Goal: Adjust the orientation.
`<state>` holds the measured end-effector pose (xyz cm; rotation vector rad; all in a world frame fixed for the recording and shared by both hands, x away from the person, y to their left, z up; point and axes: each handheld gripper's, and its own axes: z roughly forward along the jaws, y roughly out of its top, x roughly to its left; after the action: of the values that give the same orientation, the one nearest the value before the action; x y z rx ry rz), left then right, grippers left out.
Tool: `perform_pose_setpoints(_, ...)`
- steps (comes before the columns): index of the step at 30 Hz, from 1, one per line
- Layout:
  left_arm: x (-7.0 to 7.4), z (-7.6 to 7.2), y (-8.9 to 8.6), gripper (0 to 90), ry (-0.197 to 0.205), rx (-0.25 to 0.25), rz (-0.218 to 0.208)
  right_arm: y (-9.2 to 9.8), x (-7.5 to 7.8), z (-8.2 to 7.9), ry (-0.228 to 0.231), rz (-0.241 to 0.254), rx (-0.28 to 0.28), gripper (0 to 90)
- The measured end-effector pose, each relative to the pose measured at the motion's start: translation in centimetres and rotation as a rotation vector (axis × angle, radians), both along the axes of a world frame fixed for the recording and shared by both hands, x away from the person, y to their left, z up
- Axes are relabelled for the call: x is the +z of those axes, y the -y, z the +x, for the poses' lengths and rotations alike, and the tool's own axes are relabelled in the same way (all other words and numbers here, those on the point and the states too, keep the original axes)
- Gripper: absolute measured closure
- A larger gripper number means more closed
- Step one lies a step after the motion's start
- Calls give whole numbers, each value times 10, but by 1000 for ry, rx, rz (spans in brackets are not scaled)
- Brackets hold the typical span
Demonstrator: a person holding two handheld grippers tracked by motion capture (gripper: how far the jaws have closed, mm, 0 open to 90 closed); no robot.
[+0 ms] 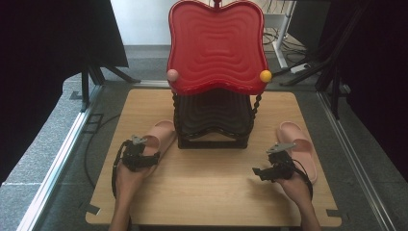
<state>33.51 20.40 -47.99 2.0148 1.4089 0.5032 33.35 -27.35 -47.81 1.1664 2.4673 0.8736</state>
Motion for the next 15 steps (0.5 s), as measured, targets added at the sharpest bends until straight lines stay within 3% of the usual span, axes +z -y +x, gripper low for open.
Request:
perform_pose_setpoints(5,2,10,8,367,1,-49,-20,2,2,-1,6,2,-6,118)
perform_pose_setpoints(10,1,24,17,432,-10,-66,-39,3,4,-1,9,12,-15,122)
perform_pose_setpoints(15,1,38,23,524,-31,-71,-29,6,5,-1,13,14,-20,127)
